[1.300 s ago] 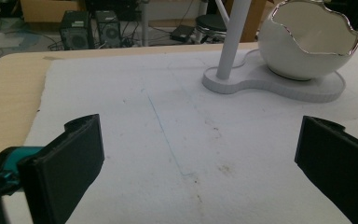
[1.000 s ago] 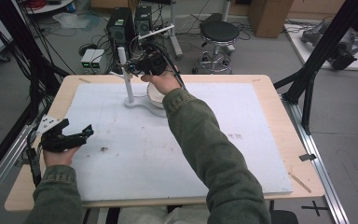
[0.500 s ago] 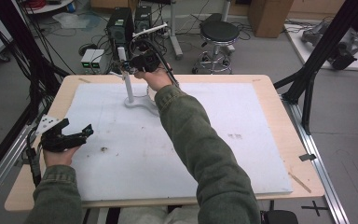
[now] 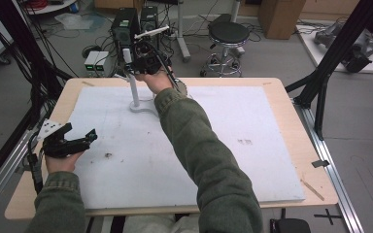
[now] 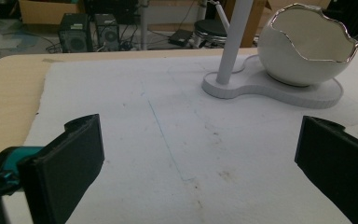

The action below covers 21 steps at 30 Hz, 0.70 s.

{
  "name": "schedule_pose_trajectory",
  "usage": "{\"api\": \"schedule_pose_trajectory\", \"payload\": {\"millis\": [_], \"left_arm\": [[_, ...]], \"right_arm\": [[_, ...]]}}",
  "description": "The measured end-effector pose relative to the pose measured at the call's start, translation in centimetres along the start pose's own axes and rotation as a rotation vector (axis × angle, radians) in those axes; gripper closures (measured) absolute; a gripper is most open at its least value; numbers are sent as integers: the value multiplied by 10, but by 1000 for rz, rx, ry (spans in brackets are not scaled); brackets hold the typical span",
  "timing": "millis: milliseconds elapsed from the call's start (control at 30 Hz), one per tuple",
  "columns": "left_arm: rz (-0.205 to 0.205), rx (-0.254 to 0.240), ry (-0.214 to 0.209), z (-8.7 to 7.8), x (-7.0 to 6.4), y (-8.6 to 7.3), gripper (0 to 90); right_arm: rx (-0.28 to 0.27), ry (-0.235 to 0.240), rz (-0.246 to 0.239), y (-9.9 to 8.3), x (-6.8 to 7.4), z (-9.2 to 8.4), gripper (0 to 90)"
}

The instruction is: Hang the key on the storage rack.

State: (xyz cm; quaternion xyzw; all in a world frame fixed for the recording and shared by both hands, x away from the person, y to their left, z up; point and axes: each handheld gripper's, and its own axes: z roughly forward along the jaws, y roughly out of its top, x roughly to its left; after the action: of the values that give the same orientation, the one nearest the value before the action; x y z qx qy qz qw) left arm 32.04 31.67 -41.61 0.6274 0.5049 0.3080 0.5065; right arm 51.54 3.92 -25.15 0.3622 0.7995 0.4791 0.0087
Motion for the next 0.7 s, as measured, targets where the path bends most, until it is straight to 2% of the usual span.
{"api": "schedule_pose_trajectory", "payload": {"millis": [333,500,633,700], "left_arm": [[0,0,-1,0,0,0,17],[1,1,-1,0,0,0,17],[0,1,1,0,0,0,17],[-2,1,0,0,0,0,17]], "right_arm": [[-14,-10,32,6,-1,4,852],[-3,-18,24,6,1,9,851],[-11,-1,22,7,2,8,842],[-34,31,22,8,3,4,802]]}}
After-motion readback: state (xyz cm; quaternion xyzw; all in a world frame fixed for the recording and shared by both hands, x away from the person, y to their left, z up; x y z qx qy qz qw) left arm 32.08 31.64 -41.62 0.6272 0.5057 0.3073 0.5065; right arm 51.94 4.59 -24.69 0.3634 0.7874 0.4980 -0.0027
